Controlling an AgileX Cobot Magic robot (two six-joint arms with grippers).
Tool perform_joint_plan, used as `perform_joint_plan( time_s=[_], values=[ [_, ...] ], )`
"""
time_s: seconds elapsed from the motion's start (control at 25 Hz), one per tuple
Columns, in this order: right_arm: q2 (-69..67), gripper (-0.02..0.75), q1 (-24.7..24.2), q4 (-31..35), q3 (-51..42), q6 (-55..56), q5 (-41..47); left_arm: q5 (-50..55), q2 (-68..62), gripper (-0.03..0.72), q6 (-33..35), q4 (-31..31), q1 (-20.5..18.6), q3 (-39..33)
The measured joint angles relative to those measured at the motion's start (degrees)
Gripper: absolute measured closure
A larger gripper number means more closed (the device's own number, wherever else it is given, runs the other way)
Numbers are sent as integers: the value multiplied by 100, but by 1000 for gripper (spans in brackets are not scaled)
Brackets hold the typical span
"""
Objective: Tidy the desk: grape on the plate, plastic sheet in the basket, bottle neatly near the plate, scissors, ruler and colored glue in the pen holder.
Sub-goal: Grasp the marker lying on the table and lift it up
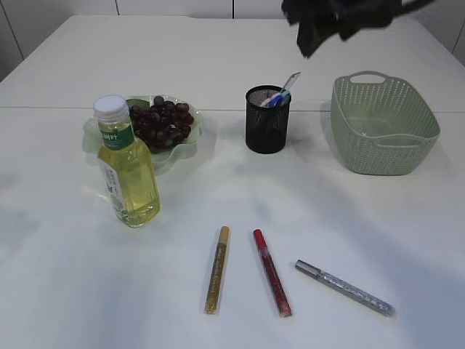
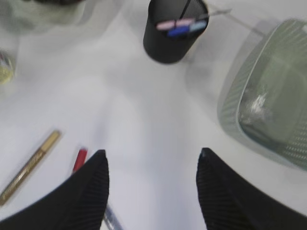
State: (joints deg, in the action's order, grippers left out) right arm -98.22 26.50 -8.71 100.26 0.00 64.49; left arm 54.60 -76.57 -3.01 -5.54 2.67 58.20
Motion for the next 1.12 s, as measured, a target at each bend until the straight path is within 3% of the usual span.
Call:
perform_joint_plan(
  time_s=[0.32,0.68,1.12],
  values=[
    [76,315,140,-31,-1810,-147,217,39,0,273,0,0,0,0],
    [76,320,140,284,-3922,-1172,-1018,51,0,273,0,13,0,0],
    [-175,332,140,871,-4232,-2095,-1733,51,0,273,0,13,0,0]
  ],
)
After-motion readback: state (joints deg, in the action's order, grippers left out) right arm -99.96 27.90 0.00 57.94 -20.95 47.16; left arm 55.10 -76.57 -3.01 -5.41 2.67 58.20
